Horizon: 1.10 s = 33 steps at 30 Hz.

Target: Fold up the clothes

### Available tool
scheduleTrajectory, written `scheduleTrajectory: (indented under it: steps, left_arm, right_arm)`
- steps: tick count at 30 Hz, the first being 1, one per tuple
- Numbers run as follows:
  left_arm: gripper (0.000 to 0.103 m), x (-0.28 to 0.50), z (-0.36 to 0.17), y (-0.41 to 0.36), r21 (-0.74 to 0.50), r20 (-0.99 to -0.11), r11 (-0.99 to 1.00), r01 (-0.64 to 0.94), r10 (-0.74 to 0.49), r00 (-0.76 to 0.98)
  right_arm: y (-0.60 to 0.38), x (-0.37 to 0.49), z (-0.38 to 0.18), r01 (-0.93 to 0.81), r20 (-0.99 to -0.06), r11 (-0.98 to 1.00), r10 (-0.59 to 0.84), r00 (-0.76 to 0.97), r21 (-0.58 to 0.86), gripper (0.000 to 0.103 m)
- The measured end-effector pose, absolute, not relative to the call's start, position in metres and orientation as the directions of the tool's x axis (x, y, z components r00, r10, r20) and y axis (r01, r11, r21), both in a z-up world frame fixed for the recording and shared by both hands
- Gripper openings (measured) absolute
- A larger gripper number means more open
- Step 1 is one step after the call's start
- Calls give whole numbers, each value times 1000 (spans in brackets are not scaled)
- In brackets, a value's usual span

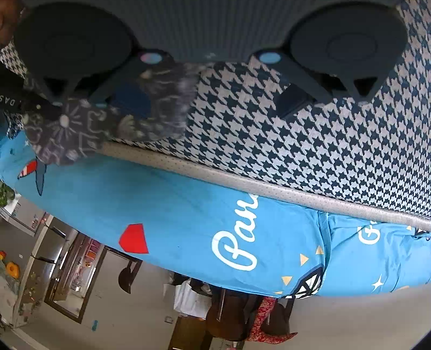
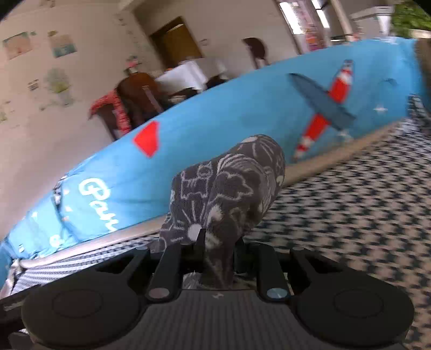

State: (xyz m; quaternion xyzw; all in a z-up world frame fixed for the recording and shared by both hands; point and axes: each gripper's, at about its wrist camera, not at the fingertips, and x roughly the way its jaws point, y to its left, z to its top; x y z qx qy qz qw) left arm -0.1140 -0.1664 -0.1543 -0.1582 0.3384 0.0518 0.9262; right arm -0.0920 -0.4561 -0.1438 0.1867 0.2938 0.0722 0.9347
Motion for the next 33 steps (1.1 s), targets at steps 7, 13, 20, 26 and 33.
scheduleTrajectory:
  steps: [7,13,20,26,33]
  left_arm:
    - [103,-135,-140,-174,-245,-643,958,-151,-44,765]
    - [103,-159,-131,-172,-214,-651,970,-119,-51,757]
    - [103,-197,-139,-166,-205,-686,973,-102,-68,725]
    - [103,-220,-150,-169,-207,-708,973,-104,-76,702]
    - [103,-236,-161,-176,-196,-727,976,-98,-78,682]
  right_arm:
    - [-494,-120,-143,185,-556,929,26,831,320,18]
    - [-519,-133,-147,318,-592,906,-98,800,279,19]
    - [-516,-157,-130,314,-544,924,-151,825,219,27]
    - [-488,-185,-117,122,-494,972,-6,869,202,27]
    - [-457,-197,-117,-114,-470,958,231,852,264,27]
